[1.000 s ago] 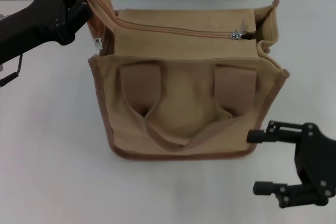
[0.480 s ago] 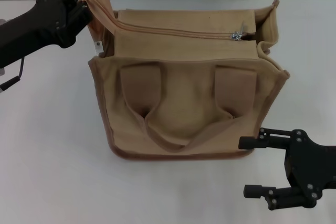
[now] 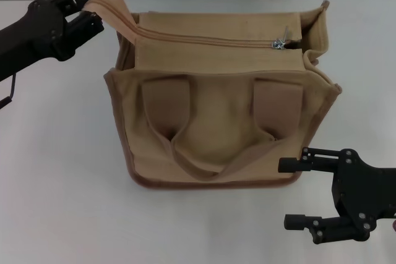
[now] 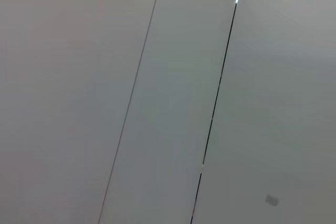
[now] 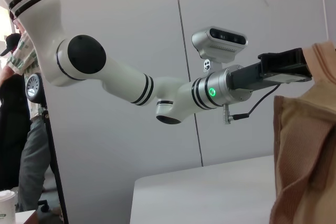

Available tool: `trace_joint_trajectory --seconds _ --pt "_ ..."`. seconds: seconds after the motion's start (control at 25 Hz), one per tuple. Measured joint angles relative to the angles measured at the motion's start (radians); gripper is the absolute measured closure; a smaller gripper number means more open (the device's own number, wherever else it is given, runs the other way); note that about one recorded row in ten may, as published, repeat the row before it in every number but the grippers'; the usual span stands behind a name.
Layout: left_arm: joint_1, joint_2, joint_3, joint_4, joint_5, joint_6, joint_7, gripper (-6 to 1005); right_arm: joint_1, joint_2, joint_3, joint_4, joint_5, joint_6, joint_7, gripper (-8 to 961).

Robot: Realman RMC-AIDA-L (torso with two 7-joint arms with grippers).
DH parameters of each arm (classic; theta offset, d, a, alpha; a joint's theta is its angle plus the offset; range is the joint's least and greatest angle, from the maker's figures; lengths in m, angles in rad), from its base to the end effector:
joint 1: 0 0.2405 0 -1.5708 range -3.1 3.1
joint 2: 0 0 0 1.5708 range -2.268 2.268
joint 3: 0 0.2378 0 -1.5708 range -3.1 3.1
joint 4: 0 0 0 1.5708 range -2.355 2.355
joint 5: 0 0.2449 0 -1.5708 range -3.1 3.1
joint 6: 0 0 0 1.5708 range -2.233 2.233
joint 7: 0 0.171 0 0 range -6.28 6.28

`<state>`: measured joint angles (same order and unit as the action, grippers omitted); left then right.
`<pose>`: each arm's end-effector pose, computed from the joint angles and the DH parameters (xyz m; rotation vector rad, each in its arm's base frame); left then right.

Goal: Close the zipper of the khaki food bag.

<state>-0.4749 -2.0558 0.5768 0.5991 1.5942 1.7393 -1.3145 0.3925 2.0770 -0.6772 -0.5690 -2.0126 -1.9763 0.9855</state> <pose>-0.2383 0.3541 0.0520 -2.3768 -0.4954 -1.2878 0.2643 0.2557 -0.0161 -2.9237 0.2108 1.0633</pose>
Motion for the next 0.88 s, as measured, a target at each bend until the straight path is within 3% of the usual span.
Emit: trace_joint_trajectory --seconds 0.12,0.28,0.32,0.36,0.48,0.56,0.72,0.88 --pt "0.014 0.026 0.007 0.008 0.022 0.01 -0.011 711 0.001 0.0 0.003 0.0 0.0 0.001 0.001 167" --pt "0.045 0.109 0.012 0.01 0.05 0.089 -0.058 611 0.002 0.0 0.006 0.0 0.0 0.001 0.001 168" --pt "0.045 0.109 0.012 0.01 0.05 0.089 -0.058 571 0.002 0.0 0.007 0.0 0.0 0.001 0.002 168" --pt "0.066 0.159 0.006 0.01 0.048 0.178 -0.076 532 0.003 0.0 0.007 0.0 0.0 0.001 0.003 168" --pt "0.091 0.182 -0.006 0.01 0.019 0.243 -0.084 414 0.004 0.0 0.009 0.0 0.003 0.001 0.004 168" --pt "0.11 0.183 -0.006 0.017 -0.01 0.259 -0.084 215 0.005 0.0 0.009 0.0 0.004 0.002 0.005 168" --pt "0.142 0.157 0.022 0.033 -0.021 0.264 -0.041 178 0.011 0.001 0.008 0.003 0.007 0.004 0.005 167" --pt "0.163 0.127 0.184 0.034 -0.014 0.266 0.092 160 0.022 0.001 0.008 0.034 0.007 0.015 0.004 168"
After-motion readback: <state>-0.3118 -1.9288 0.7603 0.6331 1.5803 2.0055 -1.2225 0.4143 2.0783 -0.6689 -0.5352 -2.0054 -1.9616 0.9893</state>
